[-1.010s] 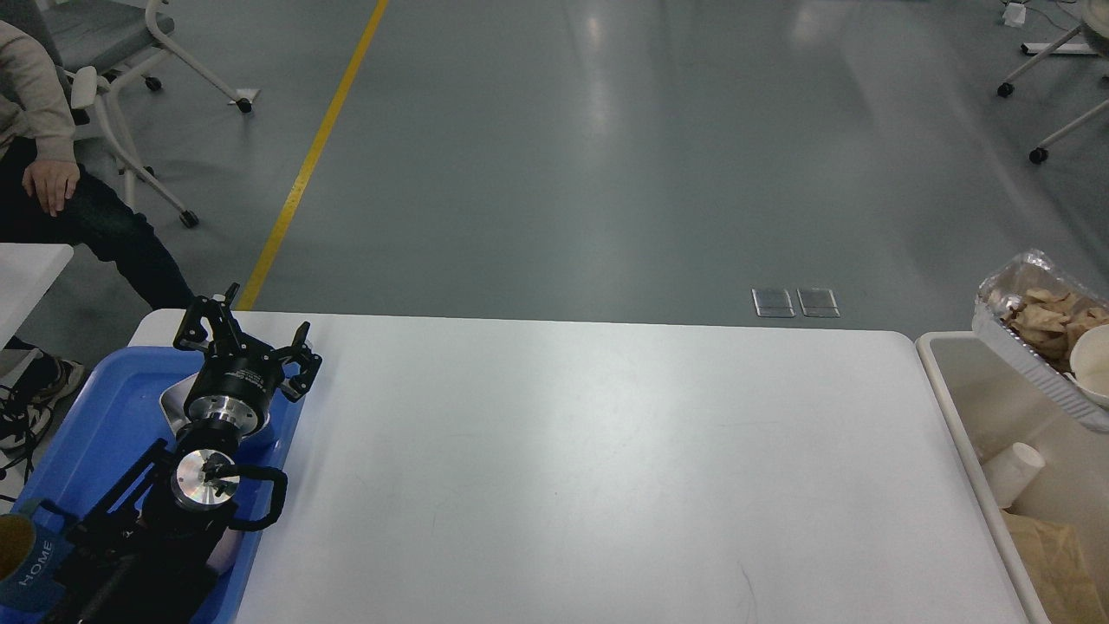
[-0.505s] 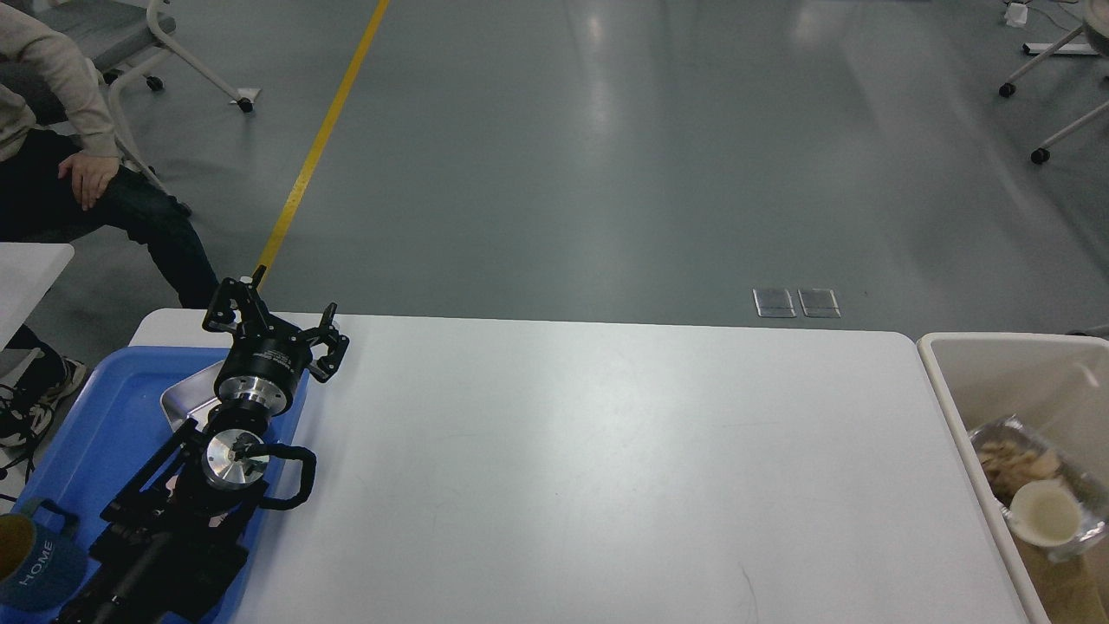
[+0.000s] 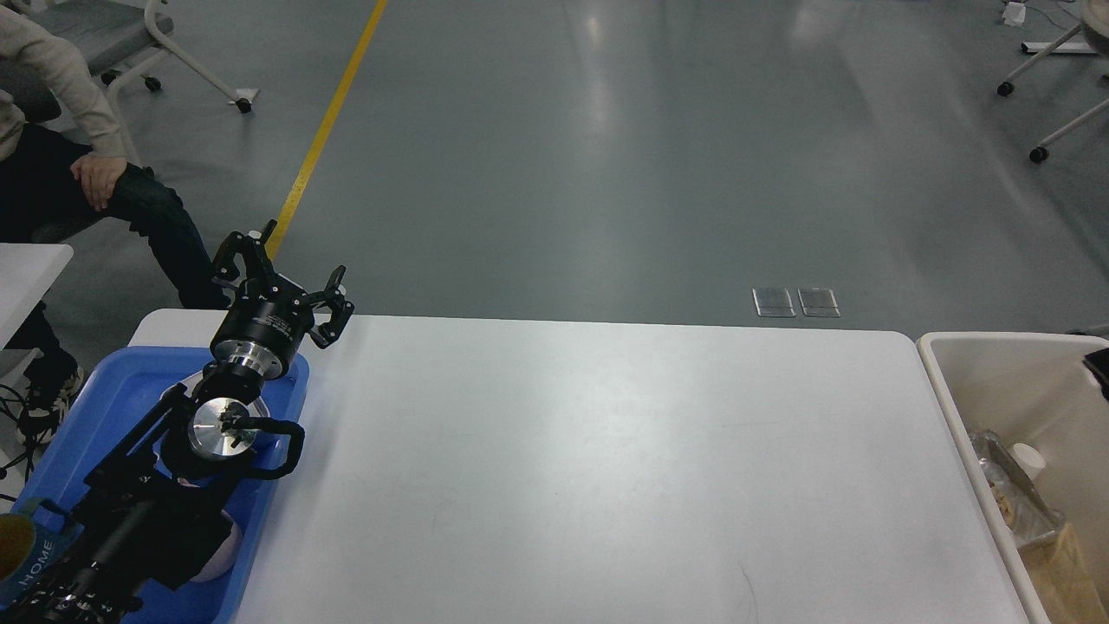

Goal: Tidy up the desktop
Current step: 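Release the foil tray into the bin and raise the right gripper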

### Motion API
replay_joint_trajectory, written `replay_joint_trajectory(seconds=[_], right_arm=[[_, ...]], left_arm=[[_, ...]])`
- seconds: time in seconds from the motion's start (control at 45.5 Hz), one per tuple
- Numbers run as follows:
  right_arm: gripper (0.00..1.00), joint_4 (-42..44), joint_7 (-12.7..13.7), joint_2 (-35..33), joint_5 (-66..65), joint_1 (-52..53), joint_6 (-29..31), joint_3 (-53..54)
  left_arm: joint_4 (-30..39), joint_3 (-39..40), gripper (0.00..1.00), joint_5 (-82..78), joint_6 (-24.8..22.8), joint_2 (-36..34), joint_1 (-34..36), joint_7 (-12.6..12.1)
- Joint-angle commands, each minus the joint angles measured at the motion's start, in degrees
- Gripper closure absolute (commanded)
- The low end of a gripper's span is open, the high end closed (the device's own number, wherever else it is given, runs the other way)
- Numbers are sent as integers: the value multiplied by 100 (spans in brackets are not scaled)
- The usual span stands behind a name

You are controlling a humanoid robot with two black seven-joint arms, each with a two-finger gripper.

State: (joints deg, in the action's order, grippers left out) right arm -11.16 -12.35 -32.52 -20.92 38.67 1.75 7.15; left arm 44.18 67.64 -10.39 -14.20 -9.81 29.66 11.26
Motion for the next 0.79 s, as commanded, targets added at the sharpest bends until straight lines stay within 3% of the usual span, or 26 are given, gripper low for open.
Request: replay_joint_trajectory(seconds=[0.0,0.132,0.307,0.461,0.571,0.681,0.769], right_arm=[[0,0,13,649,87,641,-69,32],[0,26,22,1238,772,967,-87,356],[0,-70,13,1916,2108,1134,97,1989],[0,-184,22,2074,2294,915,975,3528],[0,-369,22,2294,2320,651,1336,4591],[0,-965,22,2426,2311,169,1469,5392],[0,-1948,22,2487,2303,-332,1486,5639]], left_arm=[[11,-5,4,2,-65,172,-22,-10],[55,100,4,11,23,541,-92,16],[432,162,4,371,111,515,-373,-36],[1478,136,4,802,224,278,-830,-159],[1716,145,4,855,585,260,-909,-151],[1813,180,4,864,603,251,-1129,-133],[1936,250,4,916,612,243,-1269,-115]])
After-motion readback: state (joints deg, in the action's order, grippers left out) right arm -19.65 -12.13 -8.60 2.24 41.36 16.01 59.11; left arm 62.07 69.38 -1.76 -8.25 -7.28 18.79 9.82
